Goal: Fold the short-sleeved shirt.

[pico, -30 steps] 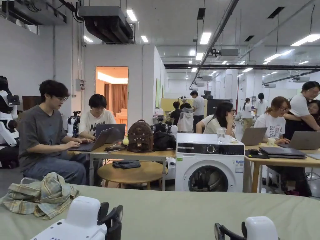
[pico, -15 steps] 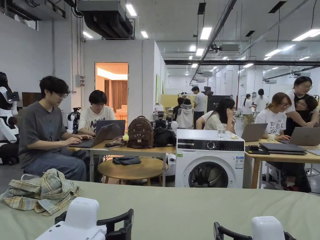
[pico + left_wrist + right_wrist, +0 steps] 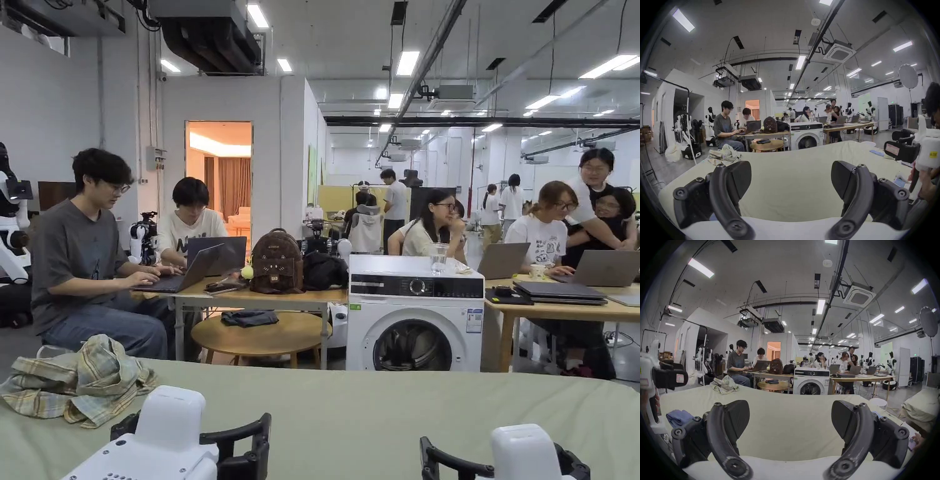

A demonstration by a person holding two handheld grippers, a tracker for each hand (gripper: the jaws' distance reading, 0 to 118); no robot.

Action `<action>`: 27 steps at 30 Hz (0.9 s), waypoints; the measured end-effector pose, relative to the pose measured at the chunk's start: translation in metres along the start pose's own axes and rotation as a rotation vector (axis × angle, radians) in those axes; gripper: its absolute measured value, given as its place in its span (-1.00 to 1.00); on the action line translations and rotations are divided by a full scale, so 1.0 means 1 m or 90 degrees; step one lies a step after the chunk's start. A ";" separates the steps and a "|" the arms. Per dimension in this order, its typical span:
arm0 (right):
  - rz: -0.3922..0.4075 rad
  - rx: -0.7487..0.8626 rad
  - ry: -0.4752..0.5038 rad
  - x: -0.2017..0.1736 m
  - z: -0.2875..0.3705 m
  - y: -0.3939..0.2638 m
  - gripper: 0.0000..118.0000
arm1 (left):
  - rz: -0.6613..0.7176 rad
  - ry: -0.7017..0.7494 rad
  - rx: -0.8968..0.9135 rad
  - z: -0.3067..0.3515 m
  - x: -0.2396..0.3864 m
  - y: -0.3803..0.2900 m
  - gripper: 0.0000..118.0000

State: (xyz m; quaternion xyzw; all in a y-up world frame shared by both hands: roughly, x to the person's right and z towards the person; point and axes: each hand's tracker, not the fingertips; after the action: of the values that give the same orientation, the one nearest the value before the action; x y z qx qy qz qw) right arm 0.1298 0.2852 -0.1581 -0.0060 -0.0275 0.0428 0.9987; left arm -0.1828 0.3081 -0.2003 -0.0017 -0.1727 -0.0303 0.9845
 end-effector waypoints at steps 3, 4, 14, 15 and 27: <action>-0.017 -0.012 0.012 0.000 0.000 -0.003 0.74 | -0.018 0.000 0.003 0.002 0.007 0.000 0.71; -0.021 -0.015 0.017 0.000 -0.001 -0.004 0.74 | -0.021 -0.006 0.000 0.001 0.007 -0.001 0.70; -0.079 -0.024 -0.069 0.000 -0.005 0.000 0.75 | -0.005 -0.019 -0.007 -0.001 0.006 -0.010 0.70; -0.091 -0.042 -0.051 0.002 -0.005 0.001 0.75 | -0.006 -0.019 -0.008 -0.001 0.005 -0.010 0.71; -0.178 -0.144 -0.028 0.009 -0.009 0.011 0.75 | 0.032 -0.021 0.004 0.005 -0.003 -0.006 0.71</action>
State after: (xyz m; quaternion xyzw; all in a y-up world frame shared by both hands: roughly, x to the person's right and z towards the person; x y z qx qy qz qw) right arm 0.1381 0.2972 -0.1668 -0.1134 -0.0547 -0.0999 0.9870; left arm -0.1870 0.3027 -0.1969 -0.0034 -0.1890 -0.0053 0.9820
